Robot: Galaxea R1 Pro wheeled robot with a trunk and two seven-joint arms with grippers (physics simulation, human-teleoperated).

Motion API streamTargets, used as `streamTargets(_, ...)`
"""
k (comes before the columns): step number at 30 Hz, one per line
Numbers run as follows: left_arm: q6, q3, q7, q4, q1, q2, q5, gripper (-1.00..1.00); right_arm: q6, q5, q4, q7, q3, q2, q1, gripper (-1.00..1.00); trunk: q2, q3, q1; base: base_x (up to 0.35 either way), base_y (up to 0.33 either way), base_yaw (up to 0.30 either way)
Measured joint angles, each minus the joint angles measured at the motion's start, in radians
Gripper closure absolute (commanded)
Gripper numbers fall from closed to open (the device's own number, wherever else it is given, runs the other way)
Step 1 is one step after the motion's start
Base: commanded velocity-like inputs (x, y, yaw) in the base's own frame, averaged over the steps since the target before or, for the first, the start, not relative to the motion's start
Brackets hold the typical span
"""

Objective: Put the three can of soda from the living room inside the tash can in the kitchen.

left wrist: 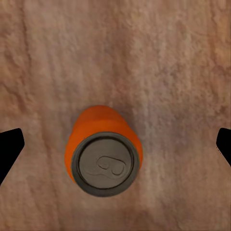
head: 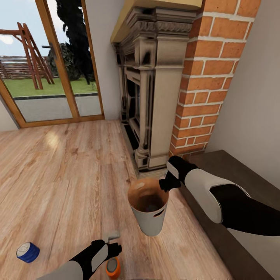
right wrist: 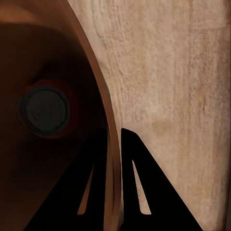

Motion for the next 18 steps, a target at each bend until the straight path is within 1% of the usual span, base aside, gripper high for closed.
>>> streamTargets(7, -0.010, 0.000, 0.000, 0.000, 0.000, 0.000, 0.000, -1.00, 0.000, 0.015, 0.000, -0.001, 0.012, -0.002, 0.001, 1.00, -0.002, -0.027, 0.003, 0.000, 0.000, 0.000)
streamTargets(11, -0.012, 0.000, 0.000, 0.000, 0.000, 0.000, 0.000, -1.00, 0.000, 0.007, -0.001, -0.001, 0.005, -0.003, 0.001, 1.00, -0.002, -0.027, 0.003, 0.000, 0.000, 0.000)
streamTargets(14, -0.013, -0.001, 0.000, 0.000, 0.000, 0.000, 0.000, -1.00, 0.000, 0.002, -0.002, -0.001, 0.000, -0.003, 0.001, 1.00, -0.002, -0.039, 0.005, 0.000, 0.000, 0.000)
streamTargets(18, -0.013, -0.001, 0.000, 0.000, 0.000, 0.000, 0.000, -1.00, 0.000, 0.012, -0.002, -0.002, 0.009, -0.003, 0.001, 1.00, -0.003, -0.054, 0.006, 0.000, 0.000, 0.000)
